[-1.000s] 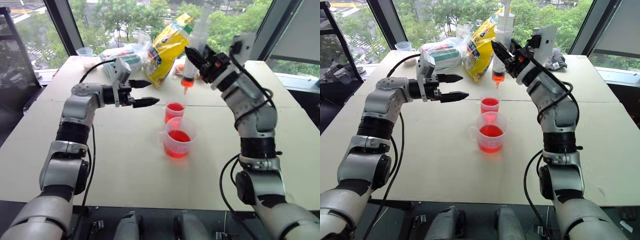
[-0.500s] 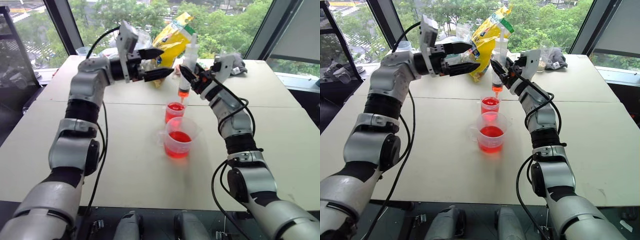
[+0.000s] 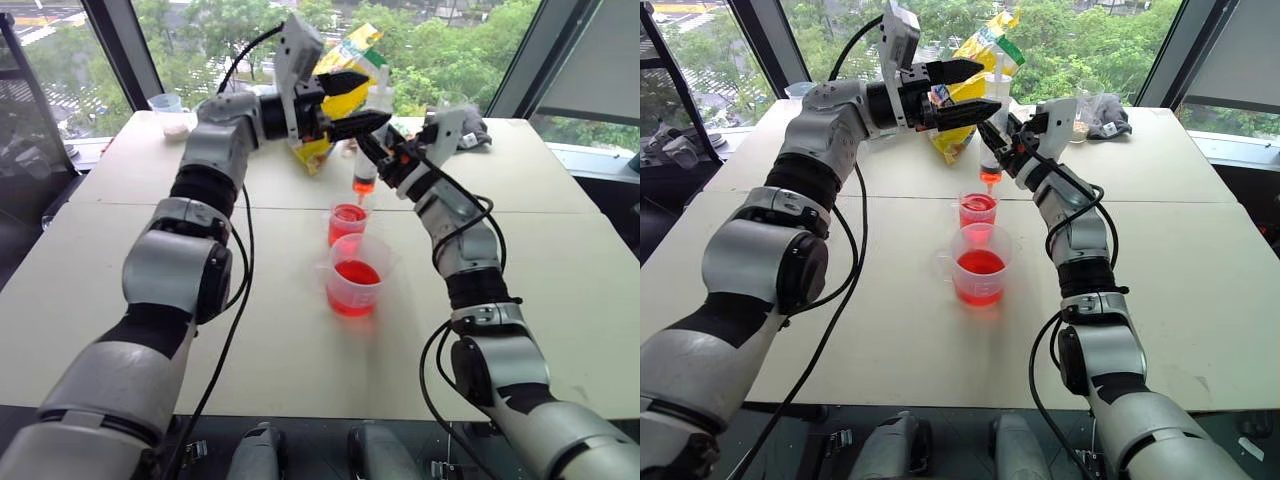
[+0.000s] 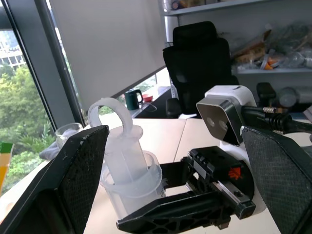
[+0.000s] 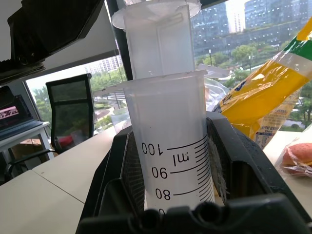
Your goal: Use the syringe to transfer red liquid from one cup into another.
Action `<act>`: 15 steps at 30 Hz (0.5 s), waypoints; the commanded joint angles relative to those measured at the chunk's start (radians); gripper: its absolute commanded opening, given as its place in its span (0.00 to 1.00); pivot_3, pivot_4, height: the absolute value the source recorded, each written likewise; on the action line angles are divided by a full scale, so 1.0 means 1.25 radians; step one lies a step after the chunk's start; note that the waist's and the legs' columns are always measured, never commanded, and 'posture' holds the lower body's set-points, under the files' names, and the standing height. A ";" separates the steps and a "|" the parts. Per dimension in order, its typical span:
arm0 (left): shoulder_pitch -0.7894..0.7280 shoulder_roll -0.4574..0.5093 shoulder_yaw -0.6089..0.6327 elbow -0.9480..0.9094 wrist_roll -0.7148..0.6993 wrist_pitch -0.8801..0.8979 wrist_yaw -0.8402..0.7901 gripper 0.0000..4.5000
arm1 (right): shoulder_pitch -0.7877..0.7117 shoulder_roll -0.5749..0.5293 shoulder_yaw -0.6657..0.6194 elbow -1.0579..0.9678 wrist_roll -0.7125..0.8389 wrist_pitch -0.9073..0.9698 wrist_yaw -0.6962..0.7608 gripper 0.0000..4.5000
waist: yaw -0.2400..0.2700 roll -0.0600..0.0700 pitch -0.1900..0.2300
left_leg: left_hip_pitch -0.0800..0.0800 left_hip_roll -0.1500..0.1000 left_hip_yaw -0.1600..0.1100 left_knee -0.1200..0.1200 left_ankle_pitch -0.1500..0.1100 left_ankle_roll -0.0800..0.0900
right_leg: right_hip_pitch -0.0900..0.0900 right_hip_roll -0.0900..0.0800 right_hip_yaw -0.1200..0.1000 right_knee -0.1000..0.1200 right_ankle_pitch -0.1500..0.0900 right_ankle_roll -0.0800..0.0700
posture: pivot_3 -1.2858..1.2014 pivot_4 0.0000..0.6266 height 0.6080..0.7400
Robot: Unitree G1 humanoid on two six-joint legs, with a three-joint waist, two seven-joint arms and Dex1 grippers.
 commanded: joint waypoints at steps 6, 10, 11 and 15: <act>-0.049 -0.019 0.030 0.040 0.019 -0.013 0.021 0.99 | 0.002 0.004 0.010 -0.074 -0.005 0.009 0.006 0.31 | 0.000 0.000 0.000 | 0.000 0.000 0.000 0.000 0.000 0.000 | 0.000 0.000 0.000 0.000 0.000 0.000 | 0.52 0.24 1.00; -0.050 -0.027 0.031 0.056 0.032 -0.012 0.025 0.99 | 0.011 0.005 0.017 -0.090 -0.010 0.013 0.005 0.31 | 0.001 0.000 0.000 | 0.000 0.000 0.000 0.000 0.000 0.000 | 0.000 0.000 0.000 0.000 0.000 0.000 | 0.52 0.24 1.00; -0.051 -0.029 0.034 0.059 0.031 -0.009 0.024 0.99 | 0.012 0.004 0.019 -0.094 -0.011 0.014 0.005 0.31 | 0.001 0.000 0.000 | 0.000 0.000 0.000 0.000 0.000 0.000 | 0.000 0.000 0.000 0.000 0.000 0.000 | 0.52 0.24 1.00; -0.057 -0.039 0.046 0.068 0.028 0.005 0.023 0.94 | 0.020 0.003 0.027 -0.102 -0.020 0.014 0.006 0.31 | 0.000 0.000 0.000 | 0.000 0.000 0.000 0.000 0.000 0.000 | 0.000 0.000 0.000 0.000 0.000 0.000 | 0.52 0.24 1.00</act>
